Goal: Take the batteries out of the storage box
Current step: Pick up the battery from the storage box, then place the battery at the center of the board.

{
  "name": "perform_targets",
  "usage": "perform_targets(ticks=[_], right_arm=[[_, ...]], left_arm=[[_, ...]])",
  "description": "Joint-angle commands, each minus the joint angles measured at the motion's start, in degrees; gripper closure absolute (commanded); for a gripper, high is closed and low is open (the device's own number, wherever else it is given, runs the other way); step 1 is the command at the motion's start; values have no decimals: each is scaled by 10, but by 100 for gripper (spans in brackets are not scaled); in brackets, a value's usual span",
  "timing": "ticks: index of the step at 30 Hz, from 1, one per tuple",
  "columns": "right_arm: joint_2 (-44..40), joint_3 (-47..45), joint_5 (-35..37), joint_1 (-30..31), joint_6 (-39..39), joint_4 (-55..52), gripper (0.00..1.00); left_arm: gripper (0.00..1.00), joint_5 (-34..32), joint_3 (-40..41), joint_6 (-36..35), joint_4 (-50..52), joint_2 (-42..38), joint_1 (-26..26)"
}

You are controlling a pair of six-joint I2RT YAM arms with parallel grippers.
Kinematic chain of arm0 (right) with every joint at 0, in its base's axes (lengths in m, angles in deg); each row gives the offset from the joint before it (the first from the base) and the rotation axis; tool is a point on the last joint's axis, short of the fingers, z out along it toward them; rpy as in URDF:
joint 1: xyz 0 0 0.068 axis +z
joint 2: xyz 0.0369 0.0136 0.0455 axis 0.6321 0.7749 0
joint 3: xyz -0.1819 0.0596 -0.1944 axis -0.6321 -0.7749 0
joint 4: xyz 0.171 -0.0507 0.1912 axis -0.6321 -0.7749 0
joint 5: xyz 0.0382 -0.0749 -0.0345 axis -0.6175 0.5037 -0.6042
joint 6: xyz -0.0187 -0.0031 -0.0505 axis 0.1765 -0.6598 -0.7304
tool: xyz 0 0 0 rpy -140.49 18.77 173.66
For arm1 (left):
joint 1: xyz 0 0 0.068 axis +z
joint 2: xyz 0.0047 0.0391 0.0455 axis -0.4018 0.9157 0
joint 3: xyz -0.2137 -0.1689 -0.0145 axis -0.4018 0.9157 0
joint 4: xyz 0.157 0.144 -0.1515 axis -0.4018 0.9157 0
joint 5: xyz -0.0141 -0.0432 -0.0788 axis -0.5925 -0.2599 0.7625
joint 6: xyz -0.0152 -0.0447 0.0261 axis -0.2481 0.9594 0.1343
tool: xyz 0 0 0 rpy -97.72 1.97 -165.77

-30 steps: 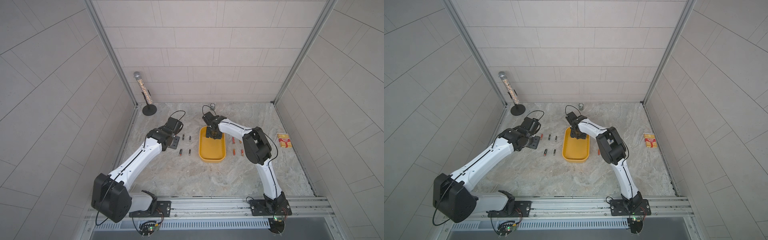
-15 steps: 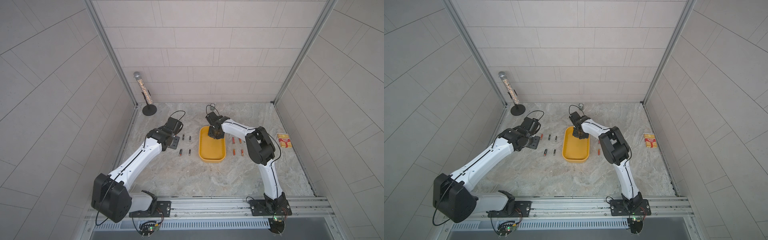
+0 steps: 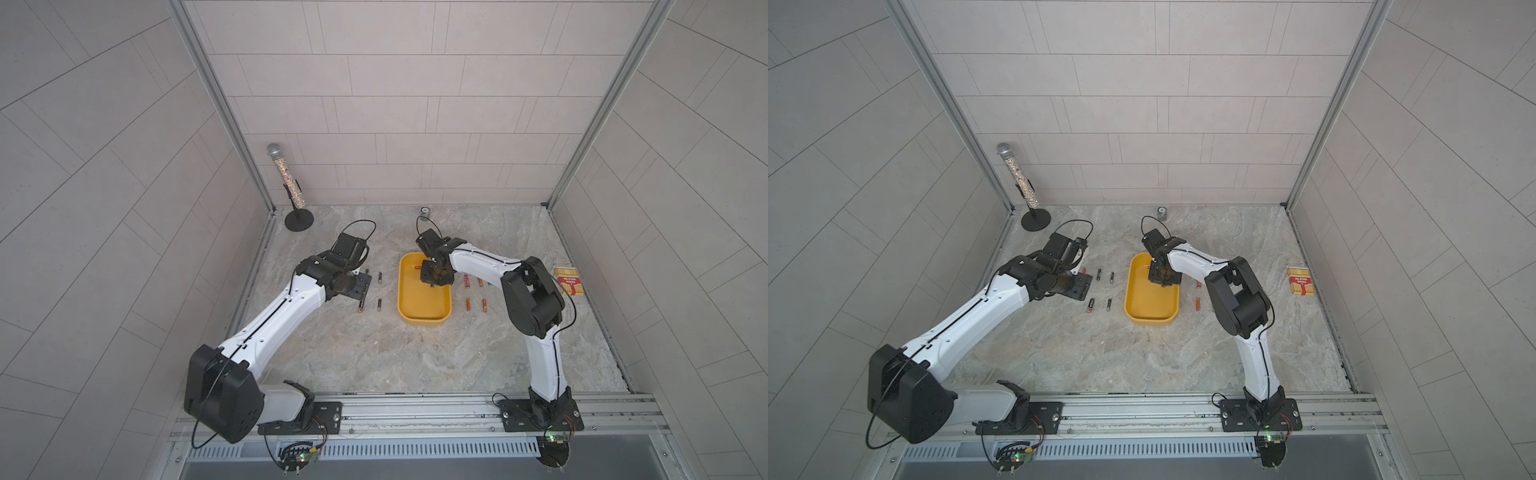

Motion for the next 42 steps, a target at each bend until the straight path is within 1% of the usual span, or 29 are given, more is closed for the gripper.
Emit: perform_targets(ticks=[1,4,6,7,11,15,19,21,24,26,30,36,42], right_arm=[[-64,-3,-5,1,-21,-21,100],[-99,-13,-21,-6,-29,-22,100],[-125,-25,-41,-15,-33,-19,100],[-137,-30,-51,-23,-34,-18,100],[-180,-54,-79,-56,-51,-24,100],[-226,-95,-75,-111,-90,-52,100],[-252,-137,-21,-162,-152,-105,100],[-265,-168,10,-190,-169,-124,100],[-285,-222,38,-225,-176,-123,100],[-284,-246,34,-240,-182,-113,100],[-252,-265,20,-242,-189,-98,100],[-198,-272,12,-241,-194,-73,100],[-175,-273,17,-230,-197,-58,100]], left_arm=[[22,87,-6,1,-55,-32,-10],[14,167,19,20,-140,-46,-16],[11,204,24,29,-187,-40,-30],[10,213,20,27,-199,-31,-39],[8,217,-18,11,-216,13,-76],[8,217,-69,-7,-222,72,-128],[7,221,-104,-15,-230,126,-176],[7,208,-118,-14,-230,150,-194],[7,202,-122,-8,-235,170,-205],[7,202,-120,-7,-235,176,-205],[7,189,-113,-18,-224,173,-205],[7,153,-111,-34,-173,160,-204],[7,128,-81,-40,-163,146,-203]])
